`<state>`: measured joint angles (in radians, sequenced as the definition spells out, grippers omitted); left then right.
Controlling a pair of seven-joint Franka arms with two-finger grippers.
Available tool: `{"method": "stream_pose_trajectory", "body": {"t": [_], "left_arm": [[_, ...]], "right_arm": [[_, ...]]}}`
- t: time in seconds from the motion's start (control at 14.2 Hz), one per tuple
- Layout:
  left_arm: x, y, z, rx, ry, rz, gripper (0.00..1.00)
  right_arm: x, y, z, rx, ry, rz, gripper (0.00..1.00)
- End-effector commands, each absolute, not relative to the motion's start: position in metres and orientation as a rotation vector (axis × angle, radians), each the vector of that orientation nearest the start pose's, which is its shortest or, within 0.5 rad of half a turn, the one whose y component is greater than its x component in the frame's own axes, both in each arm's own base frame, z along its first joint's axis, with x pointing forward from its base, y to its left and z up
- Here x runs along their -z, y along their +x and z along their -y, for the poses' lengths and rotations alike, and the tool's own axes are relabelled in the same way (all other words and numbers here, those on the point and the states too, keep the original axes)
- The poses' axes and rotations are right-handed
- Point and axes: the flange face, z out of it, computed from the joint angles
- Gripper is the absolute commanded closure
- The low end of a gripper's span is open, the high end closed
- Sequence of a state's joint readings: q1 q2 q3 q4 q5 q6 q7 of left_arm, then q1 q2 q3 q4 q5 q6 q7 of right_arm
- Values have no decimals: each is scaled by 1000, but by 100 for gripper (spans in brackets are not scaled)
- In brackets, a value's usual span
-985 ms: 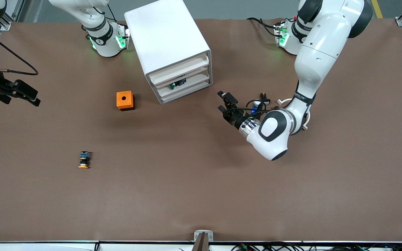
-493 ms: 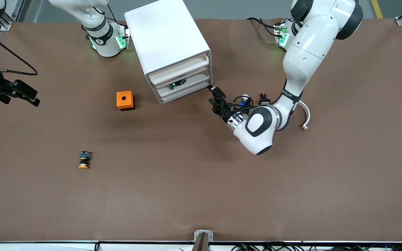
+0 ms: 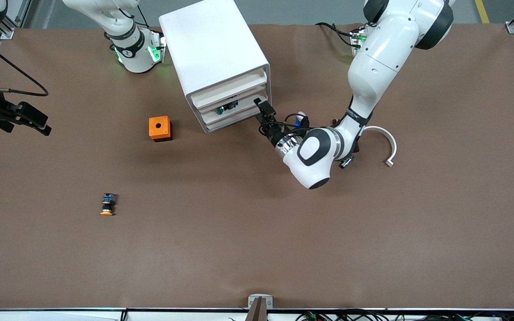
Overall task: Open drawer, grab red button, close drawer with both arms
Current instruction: 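Reach the left gripper to the white cabinet's drawer front, then pull the drawer open out of the cabinet with the left gripper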
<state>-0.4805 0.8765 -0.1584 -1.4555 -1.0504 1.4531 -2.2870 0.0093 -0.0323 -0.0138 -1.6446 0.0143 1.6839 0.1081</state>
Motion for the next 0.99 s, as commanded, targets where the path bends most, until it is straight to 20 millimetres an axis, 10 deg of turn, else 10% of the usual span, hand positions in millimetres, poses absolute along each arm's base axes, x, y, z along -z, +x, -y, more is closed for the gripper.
{"method": "stream_pose_trajectory", "body": {"t": [0.0, 0.49, 0.92], "left_arm": [[-186, 462, 471, -1509, -1031, 1707, 17], [-182, 433, 495, -1473, -1053, 1663, 22], [-180, 424, 502, -1461, -1043, 1652, 48]], "right_arm": [[-620, 549, 5, 108, -3110, -184, 0], [-620, 549, 4, 101, -3110, -181, 0], [-620, 548, 3, 99, -3110, -179, 0]]}}
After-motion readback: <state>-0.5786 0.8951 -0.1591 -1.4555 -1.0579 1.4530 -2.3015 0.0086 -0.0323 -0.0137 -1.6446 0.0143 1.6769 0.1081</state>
